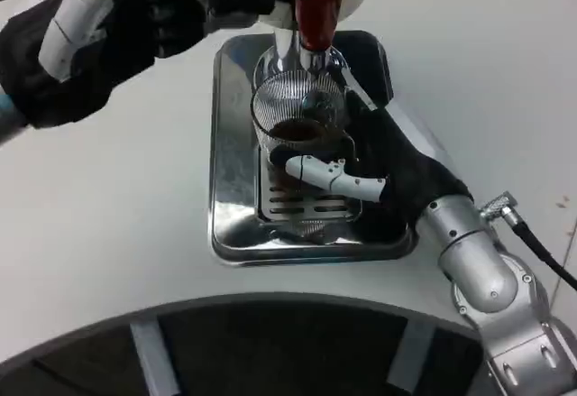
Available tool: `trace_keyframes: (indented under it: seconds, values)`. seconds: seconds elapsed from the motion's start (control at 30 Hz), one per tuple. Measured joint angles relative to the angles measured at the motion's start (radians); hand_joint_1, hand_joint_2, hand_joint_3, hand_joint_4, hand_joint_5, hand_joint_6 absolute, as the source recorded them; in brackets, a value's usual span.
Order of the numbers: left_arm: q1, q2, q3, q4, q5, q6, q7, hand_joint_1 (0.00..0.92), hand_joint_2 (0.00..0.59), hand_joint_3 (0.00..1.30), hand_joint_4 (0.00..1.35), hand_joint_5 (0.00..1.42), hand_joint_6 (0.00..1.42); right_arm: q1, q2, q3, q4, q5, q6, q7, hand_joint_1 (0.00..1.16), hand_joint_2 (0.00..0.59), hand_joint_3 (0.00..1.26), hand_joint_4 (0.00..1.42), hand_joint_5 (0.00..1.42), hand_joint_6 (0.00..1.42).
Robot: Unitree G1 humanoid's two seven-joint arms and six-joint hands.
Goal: Grasp the cup under the faucet to collect the drink, then remove the cup.
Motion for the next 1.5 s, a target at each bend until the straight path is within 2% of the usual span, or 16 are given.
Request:
trace_keyframes:
  seconds: [0.4, 0.6, 0.8, 1.07, 1.2, 1.27, 1.4, 1.5]
  values:
    - [0.078, 0.015, 0.029, -0.089, -0.010, 0.049, 0.039, 0.000, 0.103, 0.10, 0.03, 0.16, 0.09, 0.029, -0.001, 0.015, -0.061, -0.007, 0.032, 0.018, 0.45, 0.165, 0.00, 0.00, 0.00, 0.00]
    - [0.126, 0.017, 0.033, -0.125, -0.031, 0.067, 0.063, 0.000, 0.103, 0.10, 0.03, 0.16, 0.09, 0.027, 0.008, 0.017, -0.056, -0.021, 0.034, 0.012, 0.46, 0.161, 0.00, 0.00, 0.00, 0.00]
    - [0.156, 0.044, 0.045, -0.138, -0.034, 0.076, 0.087, 0.000, 0.103, 0.10, 0.04, 0.16, 0.09, 0.000, 0.028, 0.028, -0.014, -0.027, 0.033, -0.016, 0.47, 0.164, 0.00, 0.00, 0.00, 0.00]
    - [0.189, 0.049, 0.061, -0.147, -0.037, 0.078, 0.113, 0.000, 0.104, 0.10, 0.05, 0.17, 0.09, -0.006, 0.051, 0.040, 0.001, -0.063, 0.043, -0.055, 0.52, 0.181, 0.00, 0.00, 0.00, 0.00]
    - [0.196, 0.054, 0.071, -0.146, -0.037, 0.078, 0.118, 0.000, 0.104, 0.10, 0.05, 0.17, 0.09, -0.006, 0.058, 0.046, 0.001, -0.081, 0.057, -0.072, 0.60, 0.202, 0.02, 0.00, 0.00, 0.01]
    - [0.199, 0.055, 0.074, -0.146, -0.036, 0.078, 0.121, 0.000, 0.104, 0.10, 0.05, 0.17, 0.09, -0.006, 0.064, 0.047, 0.000, -0.087, 0.065, -0.079, 0.62, 0.203, 0.07, 0.05, 0.02, 0.04]
    - [0.221, 0.058, 0.077, -0.143, -0.034, 0.078, 0.128, 0.000, 0.104, 0.10, 0.05, 0.17, 0.09, -0.004, 0.081, 0.050, -0.008, -0.106, 0.077, -0.109, 0.72, 0.207, 0.25, 0.29, 0.26, 0.21]
    - [0.224, 0.062, 0.077, -0.138, -0.033, 0.077, 0.129, 0.000, 0.104, 0.10, 0.05, 0.17, 0.09, -0.004, 0.086, 0.050, -0.014, -0.122, 0.083, -0.130, 0.77, 0.208, 0.32, 0.38, 0.36, 0.32]
